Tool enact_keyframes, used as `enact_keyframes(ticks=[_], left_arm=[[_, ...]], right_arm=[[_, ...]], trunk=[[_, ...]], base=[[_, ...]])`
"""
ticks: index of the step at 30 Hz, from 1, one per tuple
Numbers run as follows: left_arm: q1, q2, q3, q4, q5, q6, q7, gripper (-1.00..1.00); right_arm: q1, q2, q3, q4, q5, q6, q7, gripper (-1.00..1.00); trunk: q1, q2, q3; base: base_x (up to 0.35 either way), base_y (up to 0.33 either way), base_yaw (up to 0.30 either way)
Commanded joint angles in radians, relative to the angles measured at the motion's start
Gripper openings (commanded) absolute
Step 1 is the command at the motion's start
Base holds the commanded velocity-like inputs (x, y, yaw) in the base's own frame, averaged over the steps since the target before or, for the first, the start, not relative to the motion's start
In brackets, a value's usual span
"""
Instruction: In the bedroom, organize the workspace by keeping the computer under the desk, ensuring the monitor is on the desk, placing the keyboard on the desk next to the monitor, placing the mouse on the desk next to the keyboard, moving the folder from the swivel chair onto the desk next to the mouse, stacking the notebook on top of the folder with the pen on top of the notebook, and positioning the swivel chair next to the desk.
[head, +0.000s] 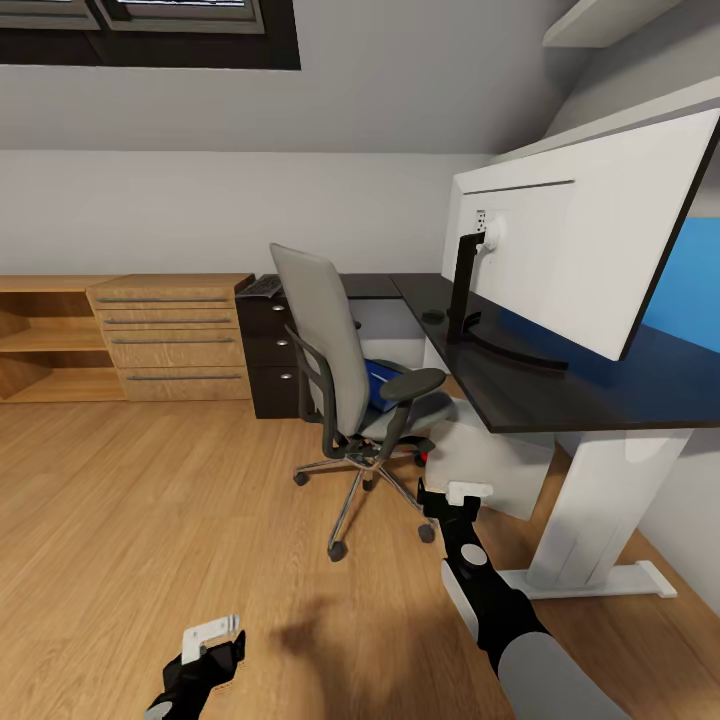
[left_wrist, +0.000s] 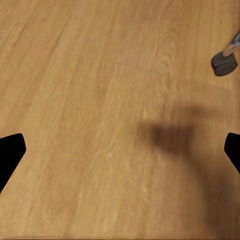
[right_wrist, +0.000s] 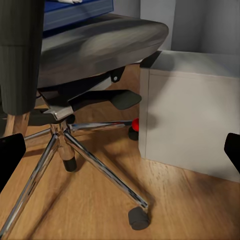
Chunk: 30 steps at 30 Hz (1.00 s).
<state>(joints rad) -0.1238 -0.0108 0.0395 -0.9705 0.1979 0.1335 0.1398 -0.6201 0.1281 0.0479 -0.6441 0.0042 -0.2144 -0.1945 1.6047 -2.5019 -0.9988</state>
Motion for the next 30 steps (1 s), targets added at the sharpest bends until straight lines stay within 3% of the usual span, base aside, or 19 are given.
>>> enact_keyframes(ticks=[1,10,18,30], left_arm=[[0.0,0.0,0.001,-0.009,0.011,0.018,0.006,1.0],[-0.002,-0.002,0.003,-0.034,0.014,0.055,0.019,1.0],[-0.002,-0.002,0.003,-0.003,0.012,-0.039,0.02,1.0],[-0.002,0.001,0.002,0.032,0.012,-0.061,0.02,1.0]], right_arm=[[0.0,-0.001,0.004,0.001,0.0,-0.002,-0.008,1.0],[0.0,-0.001,0.004,0.002,0.0,-0.002,-0.008,1.0],[0.0,-0.001,0.004,0.003,0.0,-0.005,-0.008,1.0],[0.0,-0.002,0.004,0.003,0.001,-0.022,-0.008,1.0]], trunk=[[0.0,0.0,-0.001],[0.0,0.0,-0.001],[0.0,0.0,-0.001],[0.0,0.0,-0.001]], base=[[0.0,0.0,0.0],[0.0,0.0,0.0],[0.022,0.0,0.0],[0.21,0.0,0.0]])
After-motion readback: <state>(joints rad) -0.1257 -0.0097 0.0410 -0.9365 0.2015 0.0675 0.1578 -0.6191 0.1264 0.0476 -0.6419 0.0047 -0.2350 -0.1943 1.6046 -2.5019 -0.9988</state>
